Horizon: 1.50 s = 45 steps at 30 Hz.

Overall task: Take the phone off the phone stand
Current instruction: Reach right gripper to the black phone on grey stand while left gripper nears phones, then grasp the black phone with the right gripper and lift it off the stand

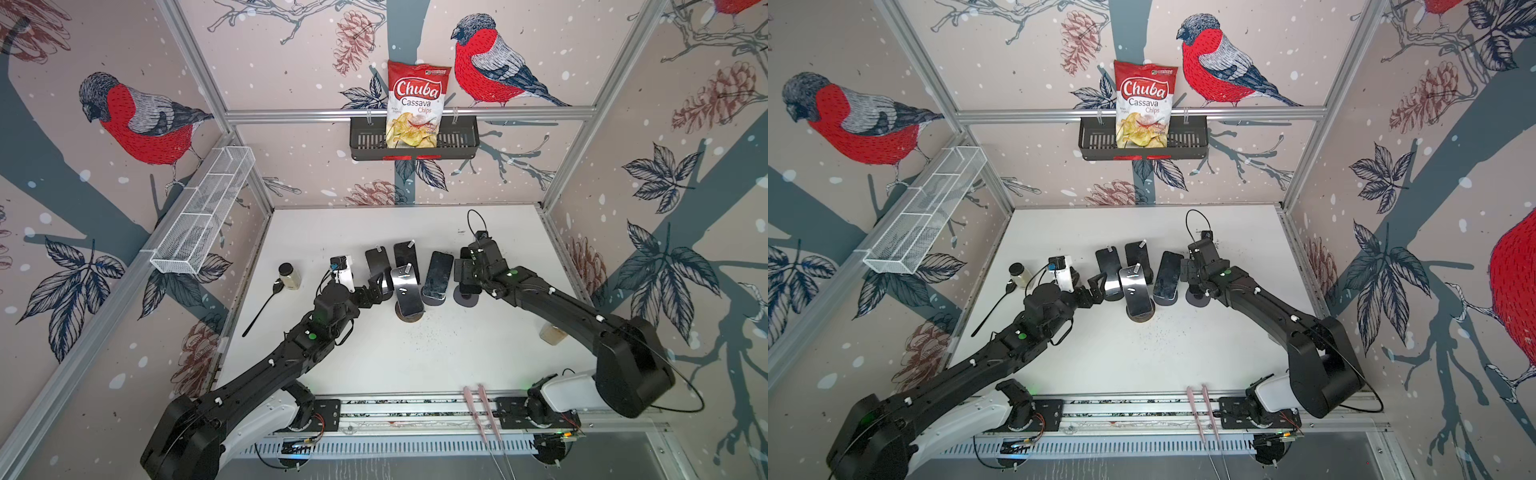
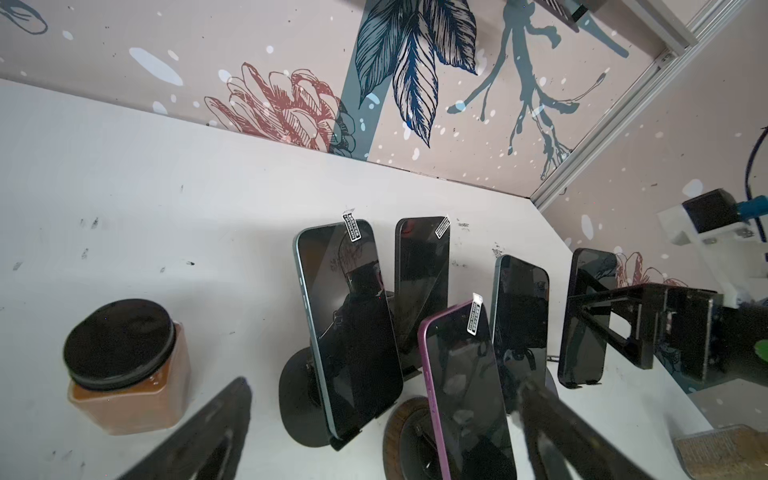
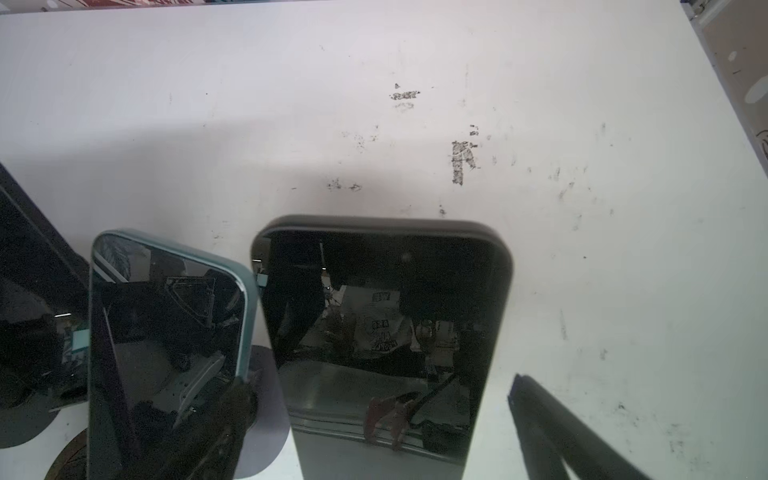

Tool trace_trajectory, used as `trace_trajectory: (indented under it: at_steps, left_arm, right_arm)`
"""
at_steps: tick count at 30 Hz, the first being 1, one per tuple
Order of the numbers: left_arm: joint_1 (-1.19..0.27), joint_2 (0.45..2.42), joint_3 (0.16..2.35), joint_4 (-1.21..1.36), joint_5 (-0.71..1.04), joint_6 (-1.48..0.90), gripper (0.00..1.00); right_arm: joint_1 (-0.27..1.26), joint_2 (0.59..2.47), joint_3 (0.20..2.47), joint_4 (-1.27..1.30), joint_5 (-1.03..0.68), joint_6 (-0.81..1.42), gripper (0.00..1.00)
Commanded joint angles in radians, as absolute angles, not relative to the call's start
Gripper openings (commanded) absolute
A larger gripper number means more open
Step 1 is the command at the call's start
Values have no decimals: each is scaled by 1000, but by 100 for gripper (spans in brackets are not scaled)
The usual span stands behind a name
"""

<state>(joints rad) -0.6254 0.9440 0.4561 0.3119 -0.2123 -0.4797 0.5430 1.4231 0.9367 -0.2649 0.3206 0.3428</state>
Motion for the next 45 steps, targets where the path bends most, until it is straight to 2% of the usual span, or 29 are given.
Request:
trace_trajectory:
  at_steps: [1,7,14,27,45]
  left_arm:
    - [-626,945,457,361,-213,-473,99]
    - [-626,967,459,373,-207,-480,97]
    - [-626,1007,461,414,-184,-478,97]
    - [-626,1024,456,440,-143,-482,97]
    - [-626,1024,445,455,-92,-499,97]
  right_arm:
    - [548,1432,940,-273,364,344,99]
    - [551,1447,932,-261,365,360,98]
    - [565,1456,927,-248,367,371,87]
    - [571,1460,914,-227,378,377,59]
    - [556,1333,995,-300,380,354,54]
